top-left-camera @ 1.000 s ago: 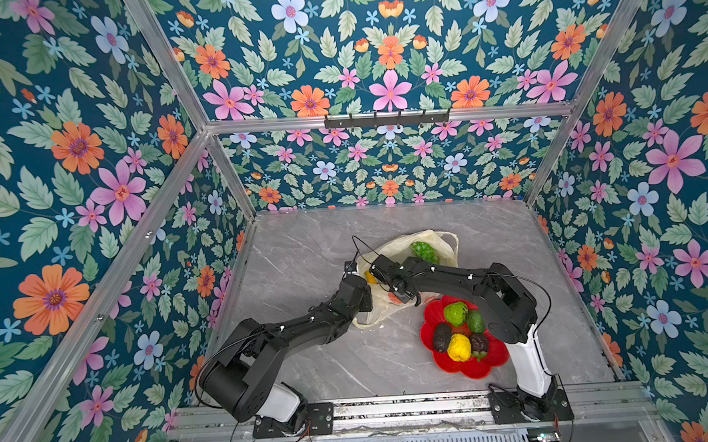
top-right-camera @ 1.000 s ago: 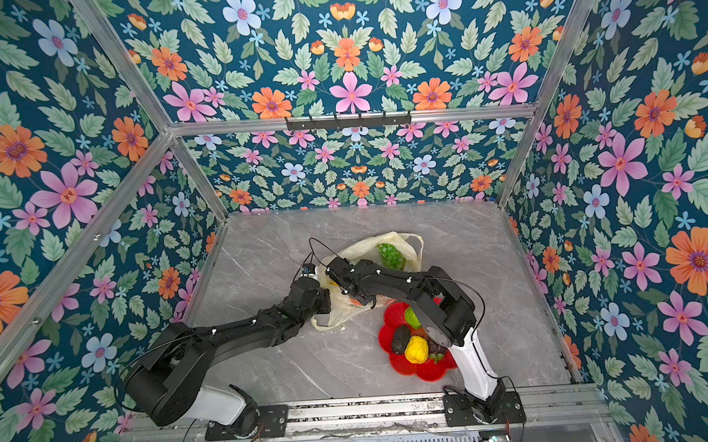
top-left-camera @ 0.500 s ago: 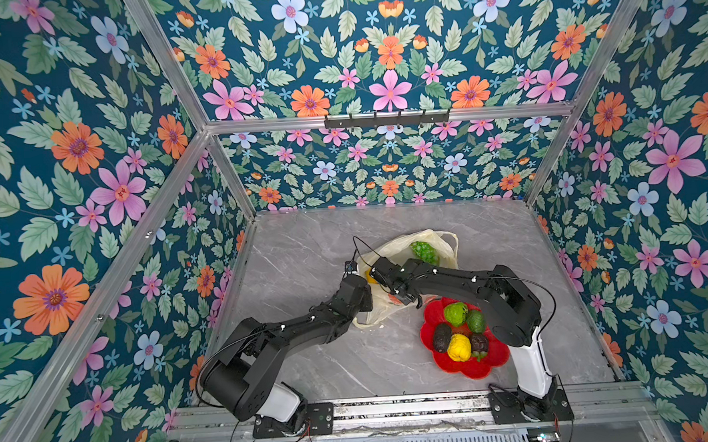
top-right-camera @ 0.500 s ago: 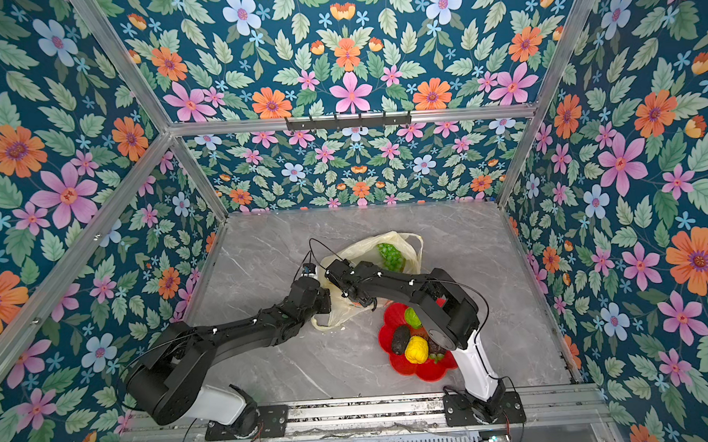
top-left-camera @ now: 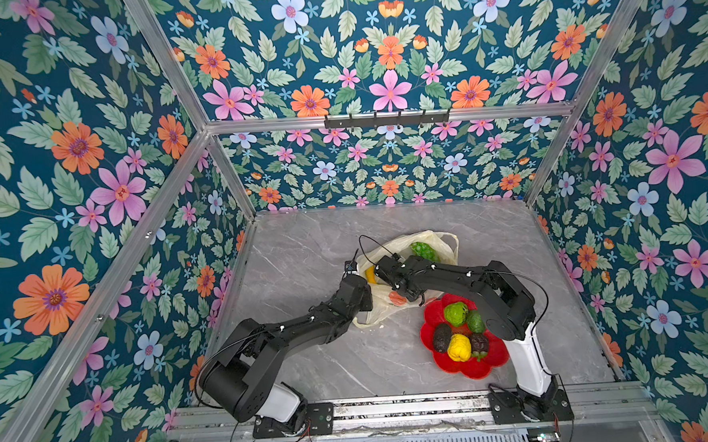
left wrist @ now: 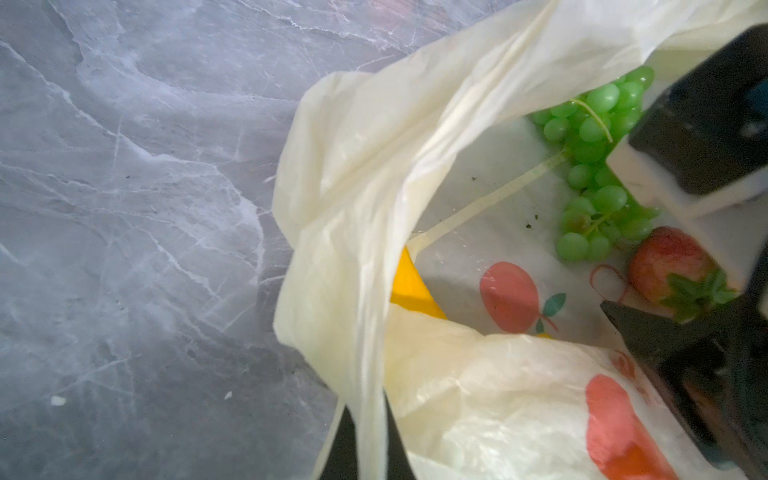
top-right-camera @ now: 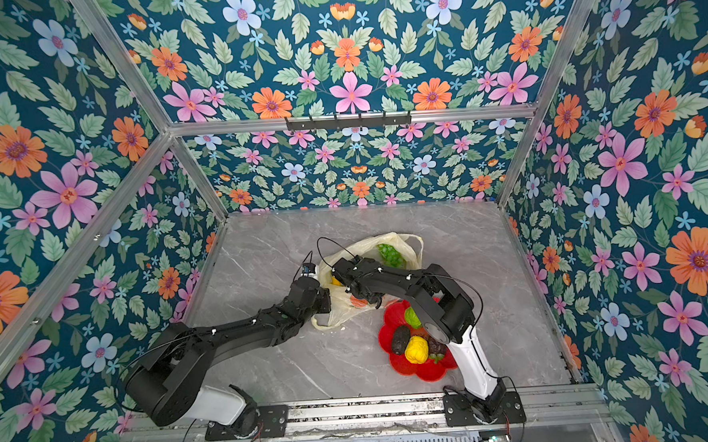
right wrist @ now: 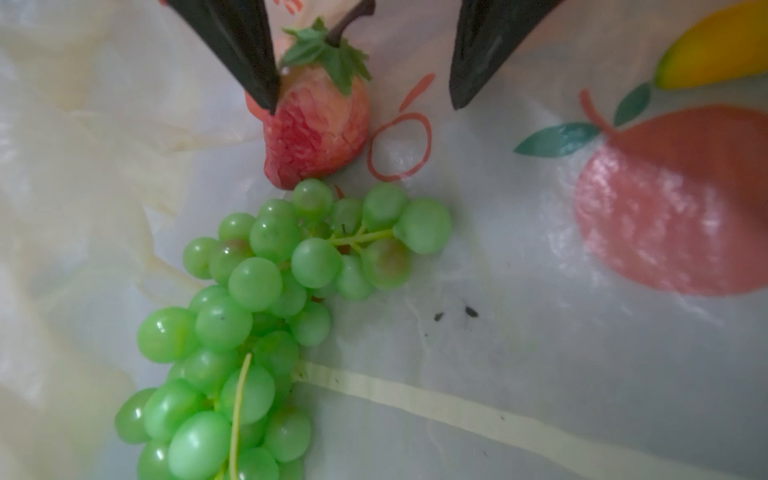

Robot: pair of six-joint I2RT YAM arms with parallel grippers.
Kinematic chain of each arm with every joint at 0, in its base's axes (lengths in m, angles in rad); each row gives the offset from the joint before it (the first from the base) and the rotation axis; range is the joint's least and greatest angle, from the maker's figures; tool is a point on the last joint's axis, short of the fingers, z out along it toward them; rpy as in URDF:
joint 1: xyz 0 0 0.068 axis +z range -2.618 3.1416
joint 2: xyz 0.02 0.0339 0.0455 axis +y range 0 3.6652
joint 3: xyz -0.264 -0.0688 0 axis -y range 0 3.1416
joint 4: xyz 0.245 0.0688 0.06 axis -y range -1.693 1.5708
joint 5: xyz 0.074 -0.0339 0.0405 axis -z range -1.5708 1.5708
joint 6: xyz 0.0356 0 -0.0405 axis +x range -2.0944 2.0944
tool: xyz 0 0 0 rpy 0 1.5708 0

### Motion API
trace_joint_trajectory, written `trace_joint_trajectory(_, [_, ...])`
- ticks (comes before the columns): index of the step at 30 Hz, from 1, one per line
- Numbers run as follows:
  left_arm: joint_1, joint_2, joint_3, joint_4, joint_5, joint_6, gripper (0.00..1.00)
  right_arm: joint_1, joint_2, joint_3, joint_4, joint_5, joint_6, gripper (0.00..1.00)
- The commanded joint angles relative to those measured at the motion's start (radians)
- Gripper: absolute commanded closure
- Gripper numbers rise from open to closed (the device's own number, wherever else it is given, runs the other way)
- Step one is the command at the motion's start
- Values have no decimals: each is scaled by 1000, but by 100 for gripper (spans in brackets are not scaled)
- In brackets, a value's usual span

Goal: Take the fake fruits out of the plastic bag
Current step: 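Close the right gripper on the red strawberry beside the grapes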

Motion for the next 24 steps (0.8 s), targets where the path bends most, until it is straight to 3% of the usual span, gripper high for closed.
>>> trace_joint_trajectory(1, [1,1,6,0,-7,5,93,-7,3,-6,-38,11,51,32])
trace_joint_trajectory(13, [1,12,10,0,-2,4,93,-36,-59,-23,-38,37,187,30])
trace_joint_trajectory(24, [2,10,8,0,-3,4,93,-85,-24,-14,-58,-33,262,32])
